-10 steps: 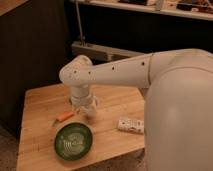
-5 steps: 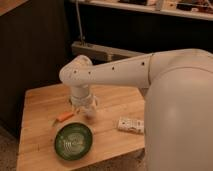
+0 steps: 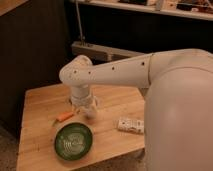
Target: Drag the pepper across the table
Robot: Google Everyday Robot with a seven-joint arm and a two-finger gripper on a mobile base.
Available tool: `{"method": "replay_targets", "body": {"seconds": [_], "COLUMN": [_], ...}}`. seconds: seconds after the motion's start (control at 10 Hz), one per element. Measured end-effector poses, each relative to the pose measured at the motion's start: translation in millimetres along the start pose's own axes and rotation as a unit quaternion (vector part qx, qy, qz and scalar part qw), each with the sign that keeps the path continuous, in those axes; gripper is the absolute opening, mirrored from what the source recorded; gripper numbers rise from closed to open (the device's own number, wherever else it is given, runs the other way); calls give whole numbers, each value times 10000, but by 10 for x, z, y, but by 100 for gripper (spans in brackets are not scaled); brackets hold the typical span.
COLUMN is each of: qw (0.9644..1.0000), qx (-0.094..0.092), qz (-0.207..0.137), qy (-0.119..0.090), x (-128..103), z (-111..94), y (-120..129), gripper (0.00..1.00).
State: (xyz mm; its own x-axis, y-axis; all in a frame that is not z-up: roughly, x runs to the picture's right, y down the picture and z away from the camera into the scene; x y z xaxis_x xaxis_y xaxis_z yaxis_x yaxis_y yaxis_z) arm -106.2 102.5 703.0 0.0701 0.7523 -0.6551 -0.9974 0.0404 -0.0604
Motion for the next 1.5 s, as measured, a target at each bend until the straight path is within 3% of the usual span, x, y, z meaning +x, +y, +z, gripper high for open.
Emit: {"method": "replay_targets", "body": {"seconds": [0.5,0.7,1.0,1.3,1.5], "qw": [10000,9990,9920,9828,9790], "qx": [-8,-13,-106,-279,-270], "qz": [32,450,1235,1783,1980], "qy": [5,-36,-217,-398,-399], "x": [-7,-143,-552,-616,-601], "z": [-1,-55,-219,-364,-363], "y": [3,6,69,278,314], "gripper": [65,65,65,65,65]}}
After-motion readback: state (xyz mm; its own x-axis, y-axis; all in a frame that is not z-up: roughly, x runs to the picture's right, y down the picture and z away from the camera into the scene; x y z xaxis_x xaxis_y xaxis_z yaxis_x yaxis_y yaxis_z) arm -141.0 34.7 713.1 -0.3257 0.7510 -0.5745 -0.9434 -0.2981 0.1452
